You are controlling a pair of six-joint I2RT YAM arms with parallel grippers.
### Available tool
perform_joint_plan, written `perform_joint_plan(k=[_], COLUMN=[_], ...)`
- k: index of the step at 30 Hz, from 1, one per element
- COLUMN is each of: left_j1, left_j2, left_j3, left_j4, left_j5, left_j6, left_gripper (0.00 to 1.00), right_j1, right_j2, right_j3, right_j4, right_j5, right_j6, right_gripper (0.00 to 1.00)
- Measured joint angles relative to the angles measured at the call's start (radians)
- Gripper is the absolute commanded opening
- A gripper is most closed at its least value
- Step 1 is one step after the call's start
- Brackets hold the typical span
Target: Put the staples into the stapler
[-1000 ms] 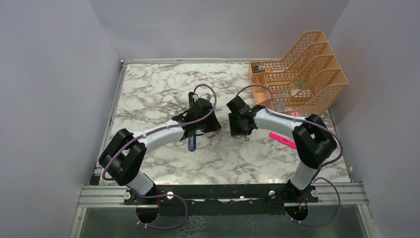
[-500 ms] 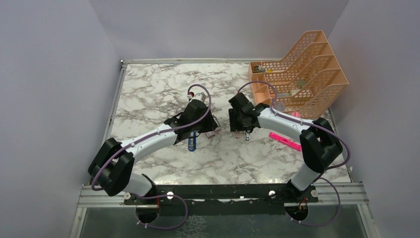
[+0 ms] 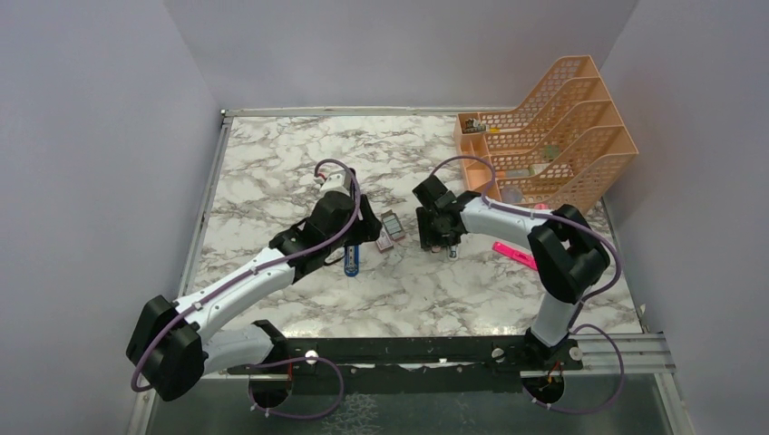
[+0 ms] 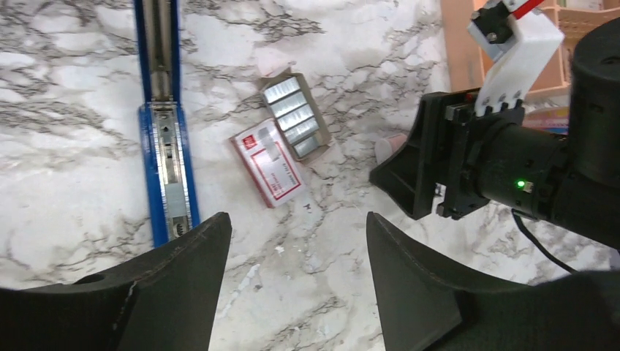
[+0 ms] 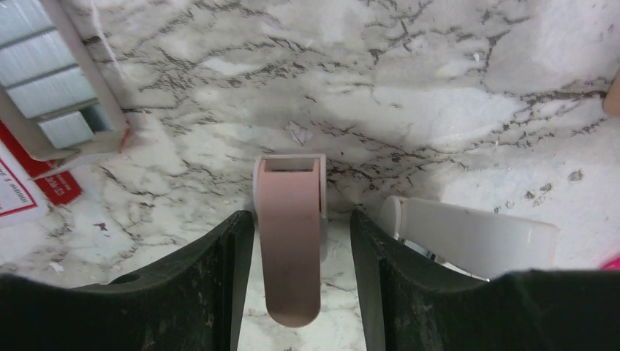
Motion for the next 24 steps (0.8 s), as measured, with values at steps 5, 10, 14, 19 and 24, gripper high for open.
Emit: perform_joint_plan(k=[5,10,14,19,24], left_j1=[0.011,0.024,0.026,0.026,0.031], left_j2=[-0.053,-0.075,-0.076,-0.077,-0.082], left_j3=[-0.023,-0.035,-0.036,-0.037,-0.038], left_j4=[-0.045,-0.070,-0.078,-0.078,-0.074], left_j5=[-0.055,-0.079,-0.081,-0.080,-0.075], left_j6=[0.025,0.039,0.047,0.052,0.052], left_gripper=[0.72,0.73,0.73,0.74,0.75], right_j1=[0.000,0.000,0.003,0.003,0.003], right_j2=[0.019,0.041,0.066,0.147,0.206], right_j3=[0.006,0.033,0.069,0.172,0.251], right_j4=[0.003,-0.003,-0.020,0.005,0.006], right_j5=[0.003,0.027,0.054,0.077,0.092], right_j6=[0.005,0.030,0.044,0.054,0.056], right_gripper=[0.40,0.32,0.32,0.33,0.44])
